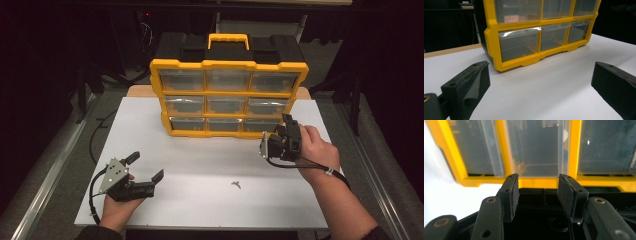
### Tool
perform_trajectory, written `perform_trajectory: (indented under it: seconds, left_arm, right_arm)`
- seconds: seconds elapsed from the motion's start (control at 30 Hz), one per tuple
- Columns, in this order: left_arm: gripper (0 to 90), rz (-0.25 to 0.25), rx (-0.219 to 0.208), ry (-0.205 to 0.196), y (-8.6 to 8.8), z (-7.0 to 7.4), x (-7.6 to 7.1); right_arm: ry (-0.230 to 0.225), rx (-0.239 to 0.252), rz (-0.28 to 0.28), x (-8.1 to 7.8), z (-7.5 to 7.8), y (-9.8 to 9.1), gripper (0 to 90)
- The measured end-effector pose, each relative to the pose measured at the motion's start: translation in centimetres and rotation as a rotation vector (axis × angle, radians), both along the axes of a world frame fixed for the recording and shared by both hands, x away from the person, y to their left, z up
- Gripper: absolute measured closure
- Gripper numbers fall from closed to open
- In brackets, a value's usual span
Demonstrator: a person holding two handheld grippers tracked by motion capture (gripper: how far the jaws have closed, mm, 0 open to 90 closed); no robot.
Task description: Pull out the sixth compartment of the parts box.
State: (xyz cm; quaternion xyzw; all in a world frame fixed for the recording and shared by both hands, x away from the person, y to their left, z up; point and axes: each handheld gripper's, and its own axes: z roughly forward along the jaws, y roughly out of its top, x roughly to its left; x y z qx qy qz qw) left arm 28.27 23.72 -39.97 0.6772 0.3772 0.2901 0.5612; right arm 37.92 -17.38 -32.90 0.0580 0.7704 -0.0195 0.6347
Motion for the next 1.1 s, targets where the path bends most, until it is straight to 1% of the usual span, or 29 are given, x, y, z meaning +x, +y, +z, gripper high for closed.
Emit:
perform_trajectory:
  seconds: [0.1,0.17,0.2,0.27,0.37,0.4,0.43,0.47,0.5,0.63,0.67,0.77,0.8,0.93,0.97,1.0,1.07,1.1]
  left_arm:
    - [2.4,-0.002,0.004,0.000,-0.1,0.0,0.0]
    - [1.9,-0.003,0.009,0.002,-0.1,-0.1,0.0]
    - [1.8,-0.003,0.010,0.001,-0.1,-0.1,0.0]
    - [1.8,-0.003,0.010,0.000,-0.2,-0.1,0.0]
    - [1.8,-0.004,0.011,-0.001,-0.1,-0.1,0.0]
    - [1.8,-0.004,0.010,-0.001,-0.1,-0.1,0.0]
    - [1.8,-0.004,0.007,-0.001,-0.1,-0.1,0.0]
    - [1.8,-0.003,0.007,-0.002,-0.1,-0.1,0.0]
    - [1.8,-0.003,0.006,-0.002,-0.1,-0.1,0.0]
    - [1.8,-0.003,0.006,-0.003,-0.1,-0.1,0.0]
    - [1.8,-0.003,0.006,-0.003,-0.1,-0.1,0.0]
    - [1.8,-0.003,0.005,-0.003,-0.1,0.0,0.0]
    - [1.8,-0.003,0.006,-0.003,-0.1,0.0,0.0]
    - [1.8,-0.004,0.007,-0.004,-0.1,0.0,0.0]
    - [1.8,-0.003,0.008,-0.004,-0.1,0.0,0.0]
    - [1.8,-0.003,0.009,-0.004,-0.1,0.0,0.0]
    - [1.8,-0.004,0.010,-0.004,-0.1,0.0,0.0]
    - [1.8,-0.004,0.009,-0.004,-0.1,0.0,0.0]
  right_arm:
    - [-0.002,0.003,0.000,0.4,0.2,0.2,55.4]
    - [-0.011,0.001,0.001,0.7,0.4,0.6,56.1]
    - [-0.017,0.008,-0.002,1.0,0.5,0.9,56.4]
    - [-0.027,0.001,0.009,1.4,0.8,1.2,57.1]
    - [-0.029,-0.003,0.009,1.7,1.0,1.4,57.6]
    - [-0.025,0.000,0.001,1.9,1.2,1.5,57.9]
    - [-0.031,0.000,0.002,2.4,1.3,1.6,58.6]
    - [-0.031,0.000,0.002,2.4,1.3,1.6,58.6]
    - [-0.027,0.001,-0.006,2.7,1.4,1.7,59.3]
    - [-0.031,-0.009,0.001,3.2,1.7,1.9,60.7]
    - [-0.028,-0.018,0.004,3.4,1.9,2.1,62.8]
    - [-0.021,-0.015,-0.002,3.6,1.9,2.3,65.4]
    - [-0.019,-0.033,0.004,3.7,2.0,2.4,65.7]
    - [-0.008,-0.044,0.006,3.8,2.0,2.8,68.1]
    - [-0.008,-0.060,0.009,3.8,2.0,2.9,68.1]
    - [-0.009,-0.060,0.012,3.9,1.9,3.0,68.1]
    - [-0.006,-0.081,0.013,4.1,1.9,3.3,68.1]
    - [-0.006,-0.081,0.013,4.1,1.9,3.3,68.1]
